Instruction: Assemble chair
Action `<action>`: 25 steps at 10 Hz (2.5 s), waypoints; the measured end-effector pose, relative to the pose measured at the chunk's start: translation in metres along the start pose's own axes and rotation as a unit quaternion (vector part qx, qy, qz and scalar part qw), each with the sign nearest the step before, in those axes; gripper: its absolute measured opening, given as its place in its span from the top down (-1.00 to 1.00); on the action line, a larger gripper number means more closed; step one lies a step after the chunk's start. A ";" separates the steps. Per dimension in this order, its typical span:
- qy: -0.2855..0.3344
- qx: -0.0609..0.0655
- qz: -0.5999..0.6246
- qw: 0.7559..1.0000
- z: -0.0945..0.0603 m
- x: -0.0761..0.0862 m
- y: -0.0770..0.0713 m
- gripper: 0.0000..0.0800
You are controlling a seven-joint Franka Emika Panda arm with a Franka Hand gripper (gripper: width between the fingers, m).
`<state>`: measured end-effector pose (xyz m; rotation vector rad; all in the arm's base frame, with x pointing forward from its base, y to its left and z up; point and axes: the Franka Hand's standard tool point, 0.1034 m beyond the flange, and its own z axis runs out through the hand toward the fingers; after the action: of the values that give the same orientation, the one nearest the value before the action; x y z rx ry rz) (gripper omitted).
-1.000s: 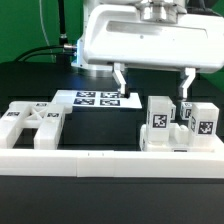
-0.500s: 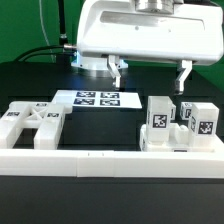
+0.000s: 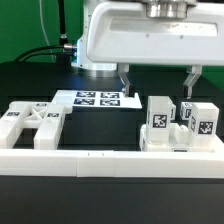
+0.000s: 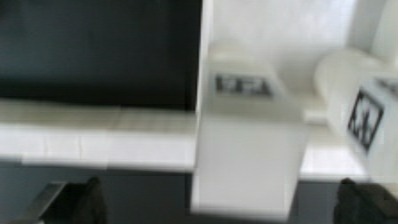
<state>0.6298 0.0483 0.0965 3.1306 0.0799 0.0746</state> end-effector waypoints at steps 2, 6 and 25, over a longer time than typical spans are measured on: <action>-0.028 0.001 0.000 1.000 0.004 0.003 0.000 -0.62; -0.026 0.001 0.000 1.000 0.008 0.001 0.000 -0.38; -0.012 -0.004 0.476 0.879 0.010 0.001 -0.010 0.05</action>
Offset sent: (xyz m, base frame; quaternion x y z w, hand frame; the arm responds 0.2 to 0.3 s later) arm -0.0025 0.0016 -0.0069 -0.0040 0.0101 0.0022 0.9999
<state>0.6310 0.0585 0.0861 2.8045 -1.4279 0.0355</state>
